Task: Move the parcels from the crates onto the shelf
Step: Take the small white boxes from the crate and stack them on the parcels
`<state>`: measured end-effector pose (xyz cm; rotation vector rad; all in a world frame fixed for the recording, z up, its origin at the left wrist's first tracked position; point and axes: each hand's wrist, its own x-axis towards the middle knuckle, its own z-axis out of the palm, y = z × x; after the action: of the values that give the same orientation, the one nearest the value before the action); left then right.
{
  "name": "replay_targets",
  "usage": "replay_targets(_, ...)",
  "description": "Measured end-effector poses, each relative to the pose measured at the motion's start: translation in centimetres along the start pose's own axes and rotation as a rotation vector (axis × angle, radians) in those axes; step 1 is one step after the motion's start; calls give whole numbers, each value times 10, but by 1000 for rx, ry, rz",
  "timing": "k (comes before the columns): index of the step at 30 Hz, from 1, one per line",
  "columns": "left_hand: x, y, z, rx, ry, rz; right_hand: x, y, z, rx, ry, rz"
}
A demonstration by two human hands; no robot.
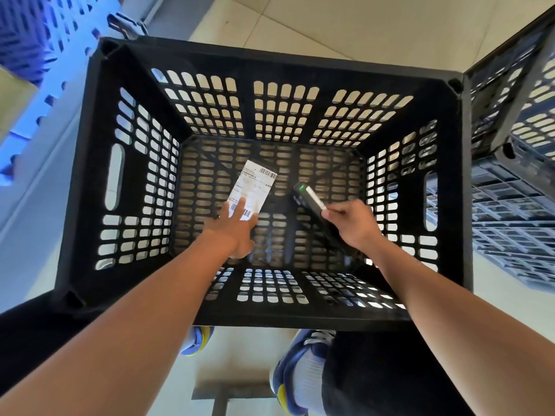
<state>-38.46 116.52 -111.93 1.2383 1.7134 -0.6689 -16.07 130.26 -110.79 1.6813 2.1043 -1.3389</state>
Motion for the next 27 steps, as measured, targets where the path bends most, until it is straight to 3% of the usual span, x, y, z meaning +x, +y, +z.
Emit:
replay_targets(3, 0, 6, 1, -16, -13, 2, 10, -10, 1, -83, 190, -33)
replay_targets(7, 0, 6, 3, -17, -26, 19, 23, -27, 8, -275, 278, -31)
replay_targets(12, -2, 9, 1, 11, -29, 17, 30, -34, 30, -316, 208, -92)
replay_targets(15, -3, 16, -3, 24, -15, 7, 35, -29, 37, -321, 133, -34)
replay_targets(19, -2, 20, -6, 43, 25, 34, 38, -18, 39, -281, 141, -109)
replay_targets(24, 5, 17, -17, -13, 292, 111, 35, 0, 35, -396, 151, -186)
replay_targets(27, 14, 18, -21, -35, 329, 104, 36, 2, 37, -584, 17, -233)
